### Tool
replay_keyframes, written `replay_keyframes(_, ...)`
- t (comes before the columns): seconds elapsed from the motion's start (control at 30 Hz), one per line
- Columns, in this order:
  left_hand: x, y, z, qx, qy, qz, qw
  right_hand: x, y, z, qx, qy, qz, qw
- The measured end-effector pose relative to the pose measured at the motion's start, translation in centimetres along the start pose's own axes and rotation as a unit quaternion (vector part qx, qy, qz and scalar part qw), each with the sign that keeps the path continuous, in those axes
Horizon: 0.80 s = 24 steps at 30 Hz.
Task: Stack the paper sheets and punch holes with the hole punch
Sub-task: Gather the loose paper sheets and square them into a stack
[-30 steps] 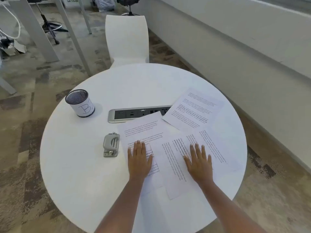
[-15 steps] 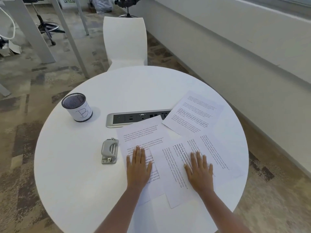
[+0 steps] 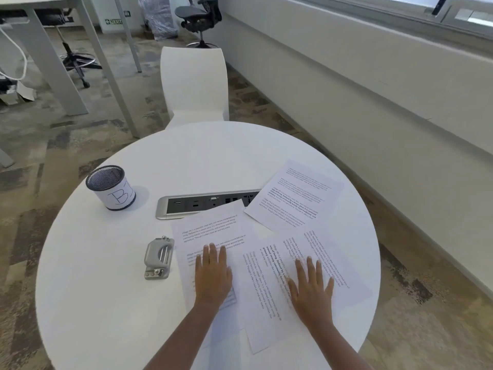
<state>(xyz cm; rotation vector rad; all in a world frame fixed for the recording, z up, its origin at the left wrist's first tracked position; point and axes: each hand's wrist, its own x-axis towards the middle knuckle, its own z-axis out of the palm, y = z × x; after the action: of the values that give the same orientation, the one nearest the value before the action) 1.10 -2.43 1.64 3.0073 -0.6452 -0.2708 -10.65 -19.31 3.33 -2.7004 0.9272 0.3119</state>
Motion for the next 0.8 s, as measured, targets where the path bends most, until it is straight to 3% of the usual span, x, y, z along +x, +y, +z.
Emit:
replay_keyframes(0.13, 1.7, 2.4, -0.8, -0.028, 0.014, 0.053, 0.998, -0.4, 2.6, -0.2, 0.002, 0.010, 0.018, 1.000)
replay_keyframes(0.27, 3.2, 5.2, -1.1, -0.060, -0.034, 0.116, 0.991, -0.6, 3.9, -0.3, -0.012, 0.029, 0.017, 0.999)
replay_keyframes(0.33, 3.6, 6.3, -1.0, -0.050, -0.060, 0.123, 0.989, -0.7, 4.2, -0.7, -0.016, -0.002, 0.018, 1.000)
replay_keyframes(0.47, 4.0, 7.7, -0.9, -0.047, -0.081, 0.102, 0.990, -0.7, 4.3, -0.9, -0.030, -0.006, 0.004, 1.000)
replay_keyframes(0.8, 5.0, 9.4, -1.1, -0.090, -0.042, 0.031, 0.995, -0.7, 4.6, -0.4, -0.036, 0.011, -0.001, 0.999)
